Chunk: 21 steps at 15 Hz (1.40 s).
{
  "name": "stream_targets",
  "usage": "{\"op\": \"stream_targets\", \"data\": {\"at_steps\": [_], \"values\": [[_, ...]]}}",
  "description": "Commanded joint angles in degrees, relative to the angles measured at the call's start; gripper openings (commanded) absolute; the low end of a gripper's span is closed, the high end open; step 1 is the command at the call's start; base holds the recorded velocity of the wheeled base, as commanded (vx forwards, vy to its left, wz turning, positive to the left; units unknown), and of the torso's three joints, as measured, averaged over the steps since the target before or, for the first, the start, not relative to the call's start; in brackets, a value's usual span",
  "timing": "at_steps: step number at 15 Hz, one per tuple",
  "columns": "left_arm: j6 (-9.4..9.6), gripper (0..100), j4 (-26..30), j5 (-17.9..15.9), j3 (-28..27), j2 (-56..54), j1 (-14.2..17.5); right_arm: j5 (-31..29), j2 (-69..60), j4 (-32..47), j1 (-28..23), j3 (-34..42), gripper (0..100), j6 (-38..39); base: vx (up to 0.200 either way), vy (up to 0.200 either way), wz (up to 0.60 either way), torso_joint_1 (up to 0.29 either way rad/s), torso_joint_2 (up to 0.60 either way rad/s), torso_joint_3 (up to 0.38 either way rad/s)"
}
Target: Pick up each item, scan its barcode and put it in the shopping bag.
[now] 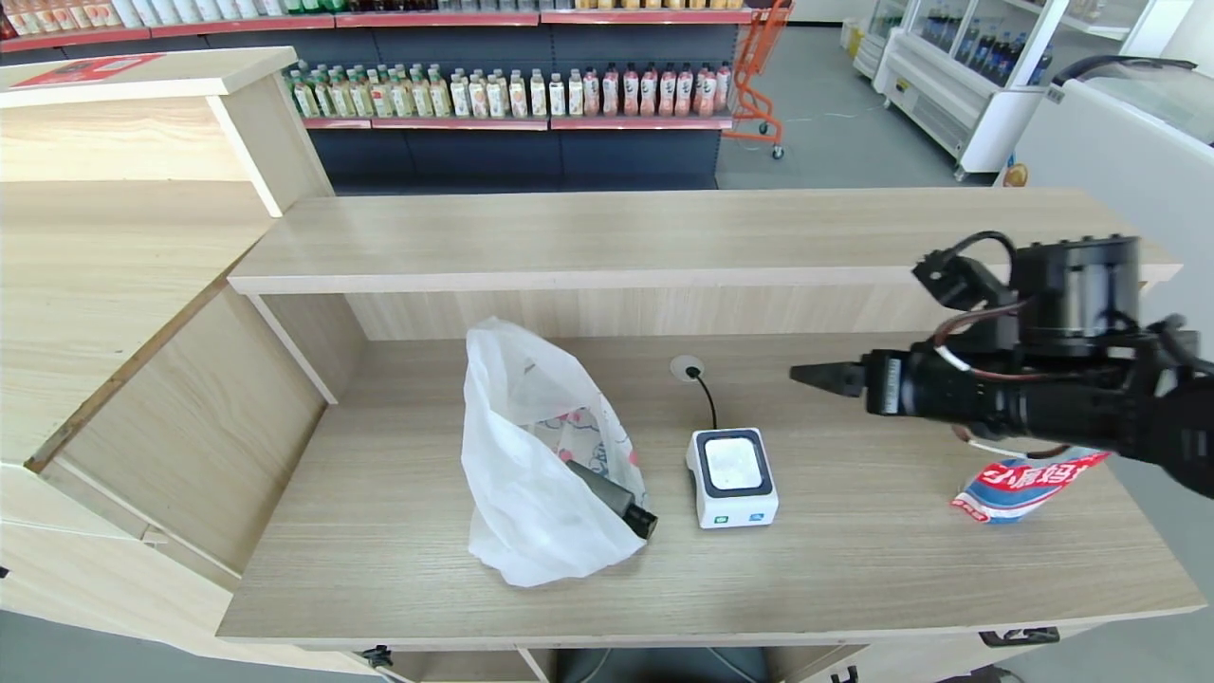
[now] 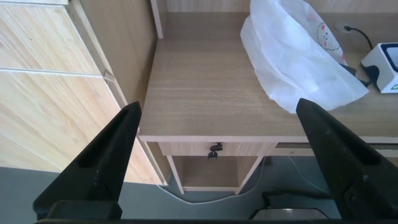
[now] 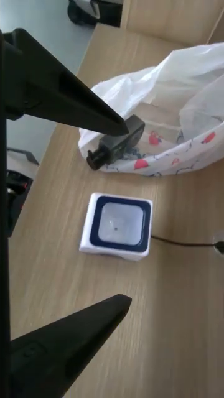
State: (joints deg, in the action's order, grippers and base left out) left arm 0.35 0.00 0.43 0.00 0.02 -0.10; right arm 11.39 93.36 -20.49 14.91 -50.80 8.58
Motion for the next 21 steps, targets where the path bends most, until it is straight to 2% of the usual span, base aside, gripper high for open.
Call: {"op": "stream_targets", "data": {"at_steps": [1,5,8,11,15,18,21], "values": [[0.00,100,0.0,0.0,0.0,0.0,0.0,0.0,-12.4,1.5,-6.9,7.6,100,-3.7,0.000,0.000,0.00,0.000,0.00,0.000],[0.00,100,0.0,0.0,0.0,0.0,0.1,0.0,-16.5,6.2,-11.8,8.1,100,-1.4,0.000,0.000,0.00,0.000,0.00,0.000],[0.09,100,0.0,0.0,0.0,0.0,0.1,0.0,-19.9,11.6,-12.5,7.9,100,3.7,0.000,0.000,0.00,0.000,0.00,0.000],[0.09,100,0.0,0.0,0.0,0.0,0.0,-1.8,-21.3,14.8,-12.7,7.3,100,4.3,0.000,0.000,0.00,0.000,0.00,0.000],[0.09,100,0.0,0.0,0.0,0.0,0.0,-8.9,-18.6,18.5,-12.7,4.0,100,10.5,0.000,-0.200,0.00,-0.001,0.00,0.001],[0.09,100,0.0,0.0,0.0,0.0,0.0,-10.0,-18.2,24.4,-12.7,1.6,100,16.3,0.000,-0.200,0.00,0.004,0.00,0.002],[0.09,100,0.0,0.0,0.0,0.0,0.1,-10.2,-18.3,25.6,-12.6,1.8,100,18.4,0.000,-0.200,0.00,0.004,0.00,0.007]]}}
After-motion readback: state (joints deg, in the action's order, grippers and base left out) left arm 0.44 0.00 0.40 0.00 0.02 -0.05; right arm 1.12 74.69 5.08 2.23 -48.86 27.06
